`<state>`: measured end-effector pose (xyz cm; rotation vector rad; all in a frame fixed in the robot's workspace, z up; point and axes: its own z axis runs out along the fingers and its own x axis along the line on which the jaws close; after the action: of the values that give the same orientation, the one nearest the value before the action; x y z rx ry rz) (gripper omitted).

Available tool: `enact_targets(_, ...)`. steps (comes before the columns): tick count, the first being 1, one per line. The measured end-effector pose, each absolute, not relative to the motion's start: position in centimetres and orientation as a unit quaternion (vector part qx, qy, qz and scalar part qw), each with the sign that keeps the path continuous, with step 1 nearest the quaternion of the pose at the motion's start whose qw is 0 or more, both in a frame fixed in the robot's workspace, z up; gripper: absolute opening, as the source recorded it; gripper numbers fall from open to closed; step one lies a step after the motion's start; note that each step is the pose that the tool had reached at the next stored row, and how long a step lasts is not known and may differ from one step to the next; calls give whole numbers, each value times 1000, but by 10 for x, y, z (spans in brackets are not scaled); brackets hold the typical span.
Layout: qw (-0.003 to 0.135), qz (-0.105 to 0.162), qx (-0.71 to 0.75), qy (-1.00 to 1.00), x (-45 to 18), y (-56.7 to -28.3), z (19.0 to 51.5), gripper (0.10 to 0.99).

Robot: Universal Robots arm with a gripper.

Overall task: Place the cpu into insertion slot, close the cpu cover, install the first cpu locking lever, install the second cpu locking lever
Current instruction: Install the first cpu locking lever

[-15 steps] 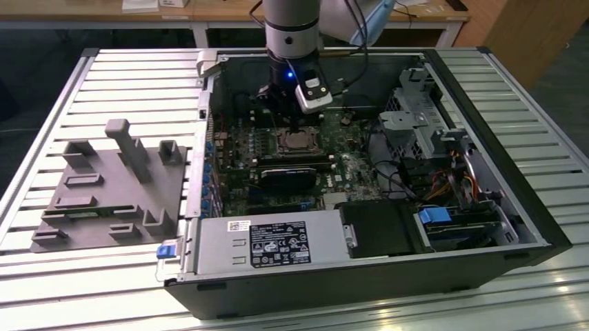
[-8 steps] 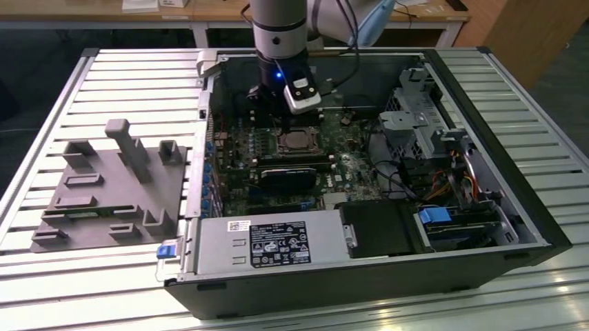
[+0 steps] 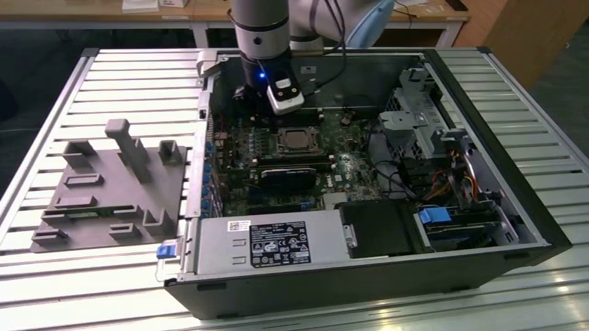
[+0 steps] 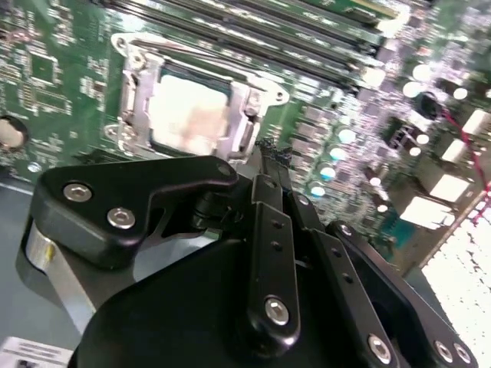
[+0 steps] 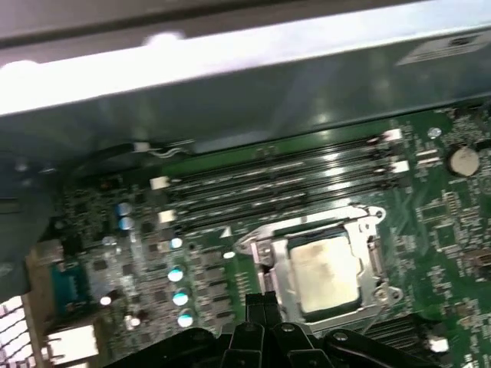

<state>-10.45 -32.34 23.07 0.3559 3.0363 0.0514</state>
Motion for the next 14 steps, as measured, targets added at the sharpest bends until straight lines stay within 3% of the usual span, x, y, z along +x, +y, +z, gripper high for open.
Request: enact_targets(14, 44, 18, 116, 992, -119, -323, 241, 102)
